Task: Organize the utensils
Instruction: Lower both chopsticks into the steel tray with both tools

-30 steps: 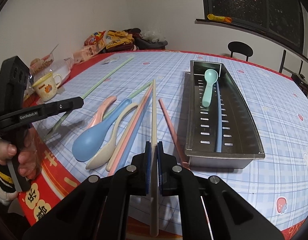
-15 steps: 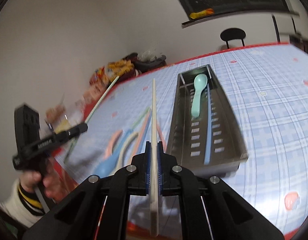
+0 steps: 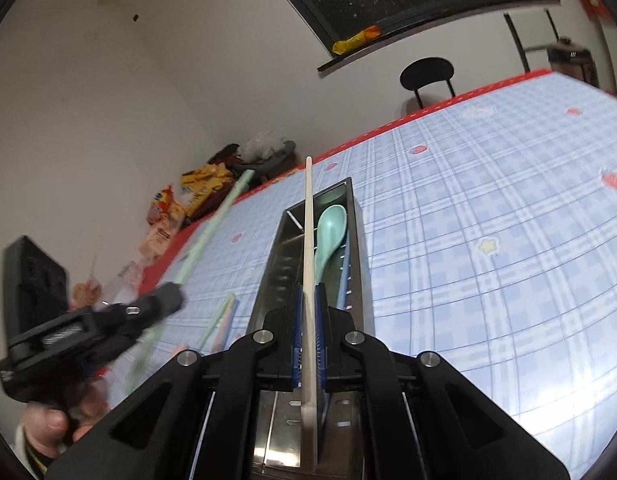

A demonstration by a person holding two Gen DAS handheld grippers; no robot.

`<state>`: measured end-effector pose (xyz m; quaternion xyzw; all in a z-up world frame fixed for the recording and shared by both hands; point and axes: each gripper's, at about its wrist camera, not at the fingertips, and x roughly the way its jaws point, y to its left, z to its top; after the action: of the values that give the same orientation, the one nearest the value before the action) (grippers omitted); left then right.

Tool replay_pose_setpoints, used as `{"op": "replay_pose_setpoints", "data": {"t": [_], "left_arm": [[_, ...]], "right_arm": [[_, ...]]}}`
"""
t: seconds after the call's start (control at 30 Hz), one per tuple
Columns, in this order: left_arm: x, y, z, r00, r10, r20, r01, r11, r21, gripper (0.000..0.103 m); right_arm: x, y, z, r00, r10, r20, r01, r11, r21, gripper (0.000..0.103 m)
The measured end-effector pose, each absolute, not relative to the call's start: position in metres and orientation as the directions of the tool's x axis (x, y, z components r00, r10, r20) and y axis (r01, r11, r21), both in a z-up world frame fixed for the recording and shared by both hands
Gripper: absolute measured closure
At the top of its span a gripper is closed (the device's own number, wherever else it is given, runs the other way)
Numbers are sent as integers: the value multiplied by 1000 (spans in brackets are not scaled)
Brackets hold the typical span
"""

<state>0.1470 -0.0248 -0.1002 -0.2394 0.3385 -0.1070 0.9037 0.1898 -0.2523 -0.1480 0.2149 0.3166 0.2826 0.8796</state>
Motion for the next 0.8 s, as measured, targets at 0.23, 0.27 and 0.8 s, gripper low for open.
{"op": "replay_pose_setpoints", "data": {"t": [0.23, 0.27, 0.8], "left_arm": [[170, -46, -120, 735, -360, -575, 1, 848, -530, 93], [172, -47, -122, 731, -364, -577, -1, 845, -535, 93], [182, -67, -145, 685, -356, -635, -21, 862, -507, 92]], "right_arm": [[192, -249, -153, 623, 634, -459, -358, 752, 554, 96], [193, -249, -154, 622, 632, -462, -354, 753, 555, 96], [197, -249, -160, 623, 608, -491, -318, 771, 551, 96]]}}
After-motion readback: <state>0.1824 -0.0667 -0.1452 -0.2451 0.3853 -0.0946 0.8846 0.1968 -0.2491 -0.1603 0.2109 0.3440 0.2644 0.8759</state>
